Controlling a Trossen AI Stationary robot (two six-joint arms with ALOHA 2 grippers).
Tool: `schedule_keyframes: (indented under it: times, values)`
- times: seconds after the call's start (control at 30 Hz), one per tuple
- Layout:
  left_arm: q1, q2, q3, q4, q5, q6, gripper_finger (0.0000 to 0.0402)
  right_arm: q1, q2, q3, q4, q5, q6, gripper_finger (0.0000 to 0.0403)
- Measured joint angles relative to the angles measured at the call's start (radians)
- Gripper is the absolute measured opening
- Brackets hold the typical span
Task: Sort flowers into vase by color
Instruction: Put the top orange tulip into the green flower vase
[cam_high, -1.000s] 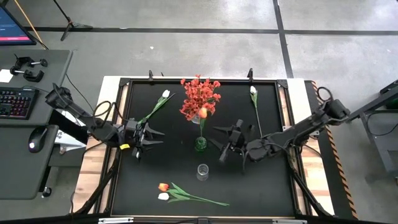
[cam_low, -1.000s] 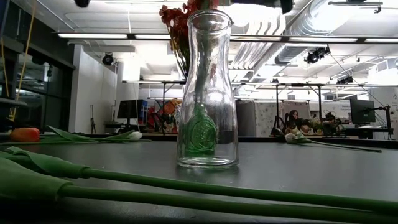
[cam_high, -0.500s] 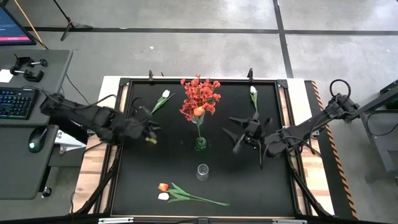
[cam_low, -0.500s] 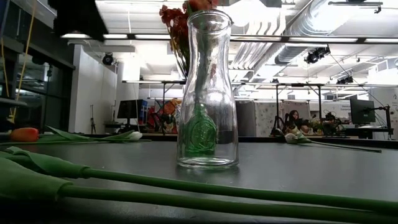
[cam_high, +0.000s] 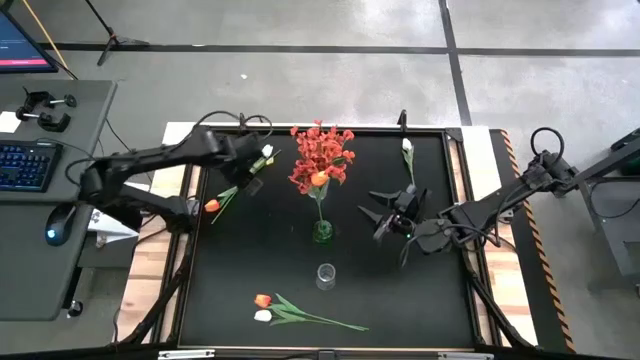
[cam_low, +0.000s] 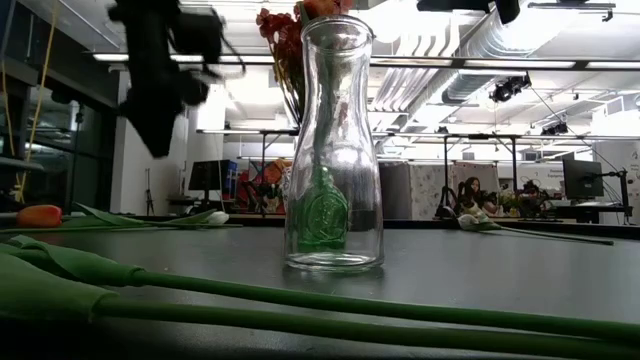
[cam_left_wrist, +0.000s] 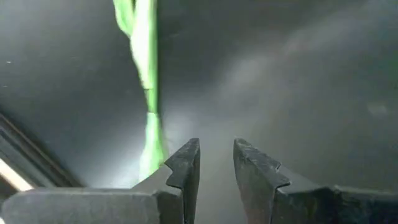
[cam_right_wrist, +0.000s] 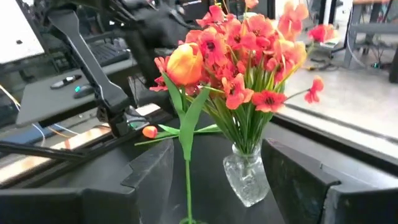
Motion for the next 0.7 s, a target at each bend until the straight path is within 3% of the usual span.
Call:
schedule_keyframes:
  times: [0.2,0.4,0.7]
  values:
    - [0.143,0.181,0.000,0.005,-0.031,0.124,0.0083,0.000,0.004,0.000,-0.004,-0.001,0.081,0.0232]
    - [0.229,0.321,0.000,0.007,0.040,0.123,0.0083,0.000,0.004,0.000,-0.003,-0.001,0.136,0.0232]
    - [0.275,0.364,-0.001,0.091,0.035,0.150,0.0083,0.000,0.004,0.000,-0.004,-0.001,0.151,0.0232]
